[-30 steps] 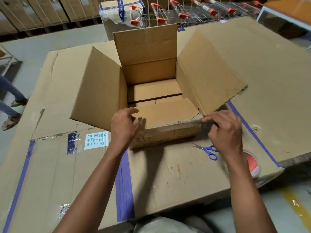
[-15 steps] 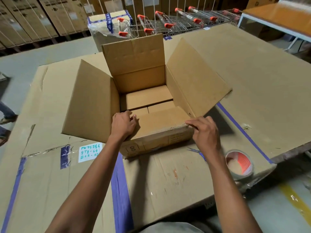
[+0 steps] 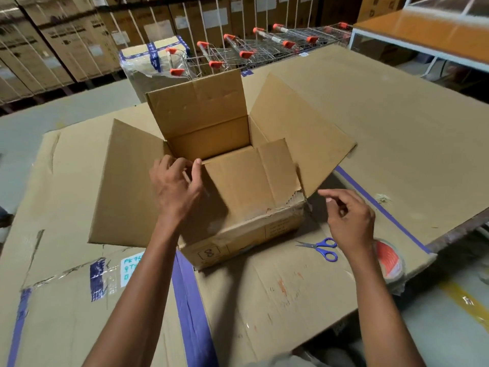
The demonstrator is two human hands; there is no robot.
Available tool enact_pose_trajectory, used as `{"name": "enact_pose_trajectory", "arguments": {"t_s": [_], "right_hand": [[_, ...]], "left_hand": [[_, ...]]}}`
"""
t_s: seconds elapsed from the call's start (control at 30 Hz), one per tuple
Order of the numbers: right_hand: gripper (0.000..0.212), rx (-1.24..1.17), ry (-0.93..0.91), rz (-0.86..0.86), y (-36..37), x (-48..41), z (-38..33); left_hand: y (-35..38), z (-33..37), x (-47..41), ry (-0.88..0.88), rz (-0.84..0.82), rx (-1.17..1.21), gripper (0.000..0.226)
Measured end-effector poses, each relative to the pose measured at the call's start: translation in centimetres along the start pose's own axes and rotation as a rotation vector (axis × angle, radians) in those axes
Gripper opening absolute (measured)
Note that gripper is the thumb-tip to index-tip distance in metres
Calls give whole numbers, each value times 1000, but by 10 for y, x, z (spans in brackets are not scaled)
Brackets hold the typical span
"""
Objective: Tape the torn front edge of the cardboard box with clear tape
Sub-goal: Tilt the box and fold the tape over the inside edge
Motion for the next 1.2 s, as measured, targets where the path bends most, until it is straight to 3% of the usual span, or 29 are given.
{"name": "enact_pose_trajectory", "arguments": {"t_s": [0.1,0.23,0.33,0.43,0.53,0.63,0.7,0.77,0.87,0.97,1.1,1.2], "right_hand": [[23,-64,83,-43,6,11,8],[20,-103,160,-102,13,22,13],[20,-101,190,-145,14,23,14],[20,-107,208,-139,17,19,14],[17,-84,227,-122,22,18,17],[9,-5,187,-101,27,23,14],[14,29,143,-136,33,28,10],[19,23,103,-194,39,31,11],[23,10,81,-208,32,29,15],[20,-43,153,-159,20,27,25],[18,-115,225,-165,18,32,38],[20,-141,226,-160,23,37,38]], "left_hand": [[-34,24,15,153,160,-9,34],[-60,44,54,269,166,-69,29],[-60,44,54,254,124,-91,31],[-41,33,24,166,-90,-63,42],[-11,26,-17,22,-435,55,53],[24,57,-35,70,-728,35,49],[43,83,-27,148,-798,-42,46],[52,97,-23,165,-776,-71,44],[31,102,-35,67,-713,68,41],[3,109,-48,50,-538,117,44],[-11,118,-41,39,-535,141,42],[-31,115,-42,52,-404,103,39]]}}
Point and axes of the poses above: each hand's wrist, its own x-axis away from the middle knuckle, its own y-axis out of the palm, z = x × y, the point moved 7 cm from there along -x, towards the middle knuckle, and after that the axes turned 3 degrees about -z, right-handed, at the moved point
